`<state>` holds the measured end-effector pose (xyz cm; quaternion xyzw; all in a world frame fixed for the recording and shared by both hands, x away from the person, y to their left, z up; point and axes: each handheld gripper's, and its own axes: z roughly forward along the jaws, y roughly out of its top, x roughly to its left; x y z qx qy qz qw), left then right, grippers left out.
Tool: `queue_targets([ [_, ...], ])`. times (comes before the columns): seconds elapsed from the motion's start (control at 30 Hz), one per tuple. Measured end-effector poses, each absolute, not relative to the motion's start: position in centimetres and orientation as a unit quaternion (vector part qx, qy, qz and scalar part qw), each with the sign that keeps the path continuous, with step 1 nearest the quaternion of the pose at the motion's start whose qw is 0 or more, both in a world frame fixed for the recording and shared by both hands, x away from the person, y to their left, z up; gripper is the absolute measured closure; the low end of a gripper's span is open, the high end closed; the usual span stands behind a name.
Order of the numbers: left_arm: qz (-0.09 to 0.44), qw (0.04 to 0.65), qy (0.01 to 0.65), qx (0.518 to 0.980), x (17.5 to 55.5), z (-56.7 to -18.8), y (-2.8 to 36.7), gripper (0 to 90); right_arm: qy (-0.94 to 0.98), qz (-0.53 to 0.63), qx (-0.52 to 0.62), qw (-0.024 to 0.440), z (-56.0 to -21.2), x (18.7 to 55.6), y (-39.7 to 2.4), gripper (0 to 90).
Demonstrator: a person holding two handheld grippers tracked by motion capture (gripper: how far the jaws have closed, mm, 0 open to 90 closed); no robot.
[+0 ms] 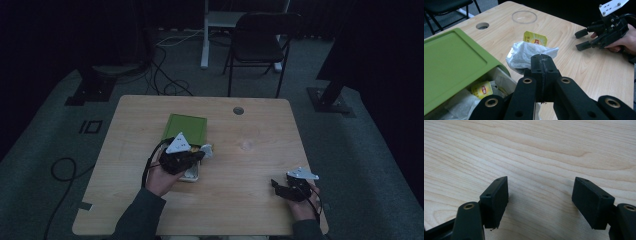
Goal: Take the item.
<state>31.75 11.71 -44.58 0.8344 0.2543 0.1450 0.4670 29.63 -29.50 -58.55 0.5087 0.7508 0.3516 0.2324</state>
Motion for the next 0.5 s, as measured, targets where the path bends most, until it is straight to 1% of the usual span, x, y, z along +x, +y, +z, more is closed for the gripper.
queue_targets([
  [0.5, 0.15, 0.466, 0.252, 0.835, 32.8, -44.3, 10.4, 90.0, 0.752, 0.351, 0.507, 0.232, -58.5, 29.7, -29.5, 29.2],
])
